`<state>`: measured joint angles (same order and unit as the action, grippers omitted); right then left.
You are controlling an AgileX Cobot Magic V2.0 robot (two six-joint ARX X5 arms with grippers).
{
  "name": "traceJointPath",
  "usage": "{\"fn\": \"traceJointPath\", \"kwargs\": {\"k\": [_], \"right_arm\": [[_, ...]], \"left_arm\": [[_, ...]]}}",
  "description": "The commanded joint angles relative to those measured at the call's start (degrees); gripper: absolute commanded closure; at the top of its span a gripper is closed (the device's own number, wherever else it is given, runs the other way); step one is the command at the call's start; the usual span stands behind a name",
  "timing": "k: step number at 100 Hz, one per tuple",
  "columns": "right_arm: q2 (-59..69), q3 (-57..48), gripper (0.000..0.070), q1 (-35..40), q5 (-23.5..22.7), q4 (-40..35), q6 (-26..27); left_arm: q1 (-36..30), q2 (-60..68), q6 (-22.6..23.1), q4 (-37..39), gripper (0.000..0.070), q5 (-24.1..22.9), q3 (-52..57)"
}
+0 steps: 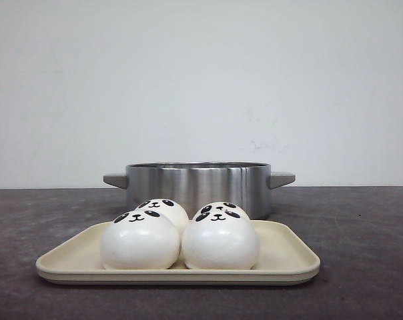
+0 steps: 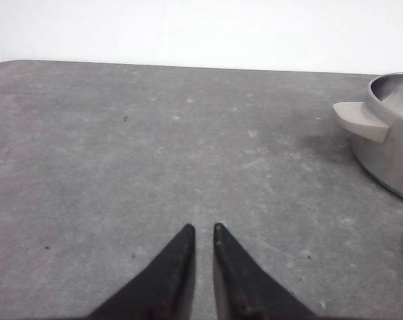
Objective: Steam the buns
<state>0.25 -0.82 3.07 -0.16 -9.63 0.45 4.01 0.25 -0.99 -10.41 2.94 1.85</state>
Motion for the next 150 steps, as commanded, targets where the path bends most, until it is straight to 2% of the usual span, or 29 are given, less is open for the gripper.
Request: {"fn": "traceJointPath", "kwargs": {"k": [1,20,24,31,38,48,58,65,76,84,94,111,121,127,131,134,135,136,138,146,150], "right_arm": [[0.0,0.1,0.0691,0.1,0.1,0.6,0.6],[0.0,0.1,0.0691,0.1,0.0,0.6,0.8],[0.0,0.1,0.0691,0.1,0.0,0.6,0.9],[0.0,0.1,0.0691,0.1,-0.1,0.8,1.2],[0.0,0.1,0.0691,0.1,-0.5,2.1,3.8],[0.0,0.1,0.0691,0.1,-0.5,5.9,6.3],[0.0,-0.3,0.0691,0.1,-1.7,11.2,13.6],[0.0,-2.5,0.0692,0.1,-5.7,12.3,16.1],[0.2,-9.9,0.0693,0.1,-11.2,8.2,16.1],[2.1,-17.3,0.0693,0.1,-11.7,3.7,16.0],[7.6,-27.6,0.0693,0.1,-11.7,-3.0,14.1],[18.7,-43.9,0.0693,0.1,-12.1,-15.0,9.9],[22.8,-49.2,0.0693,0.1,-12.4,-17.0,8.8],[24.2,-50.9,0.0692,0.1,-14.1,-16.7,8.4],[24.8,-51.5,0.0688,0.1,-15.6,-16.2,8.4],[25.2,-51.8,0.0661,0.1,-17.0,-16.0,8.4],[25.2,-51.8,0.0643,0.1,-17.5,-16.0,8.4],[25.3,-51.9,0.0619,0.1,-18.0,-16.0,8.4],[25.3,-51.9,0.0556,0.1,-18.9,-15.9,8.5],[25.7,-51.9,0.0221,0.1,-22.1,-16.2,9.9],[26.1,-51.9,0.0131,0.1,-23.3,-16.3,11.4]], "left_arm": [[0.1,-0.1,0.2,-0.2,0.0700,0.3,-1.0],[0.1,-0.1,-0.7,-0.2,0.0700,0.7,-1.0],[0.1,-0.1,-4.5,-0.2,0.0700,1.6,-1.0],[0.1,-0.1,-14.7,-0.3,0.0700,5.1,-0.9],[0.1,-0.1,-22.7,-0.3,0.0700,7.5,-0.5],[0.1,-0.1,-25.9,-0.3,0.0700,7.7,-0.1],[0.1,-0.1,-28.9,-0.2,0.0700,10.5,0.6],[0.1,-0.1,-29.3,-0.3,0.0700,12.8,2.3],[0.1,0.2,-29.3,-0.3,0.0697,14.7,7.2],[0.1,1.7,-27.8,-0.3,0.0697,14.7,12.7],[0.1,6.8,-23.3,-1.1,0.0697,16.2,21.1],[0.0,20.2,-15.7,-9.3,0.0697,19.2,38.3],[-0.2,26.3,-14.8,-13.3,0.0697,19.2,46.1],[-0.6,28.2,-14.8,-14.1,0.0693,19.2,49.0],[-0.6,28.9,-14.8,-14.2,0.0635,19.2,50.1],[-0.6,29.2,-14.8,-14.2,0.0555,19.2,50.6],[-0.6,29.3,-14.8,-14.1,0.0507,19.2,50.7],[-0.6,29.3,-14.8,-14.1,0.0489,19.2,50.7],[-0.6,29.3,-14.8,-14.1,0.0402,19.2,50.9],[-0.9,29.2,-14.8,-14.2,0.0149,19.2,50.9],[-1.2,29.2,-14.8,-14.5,0.0078,19.2,50.9]]}}
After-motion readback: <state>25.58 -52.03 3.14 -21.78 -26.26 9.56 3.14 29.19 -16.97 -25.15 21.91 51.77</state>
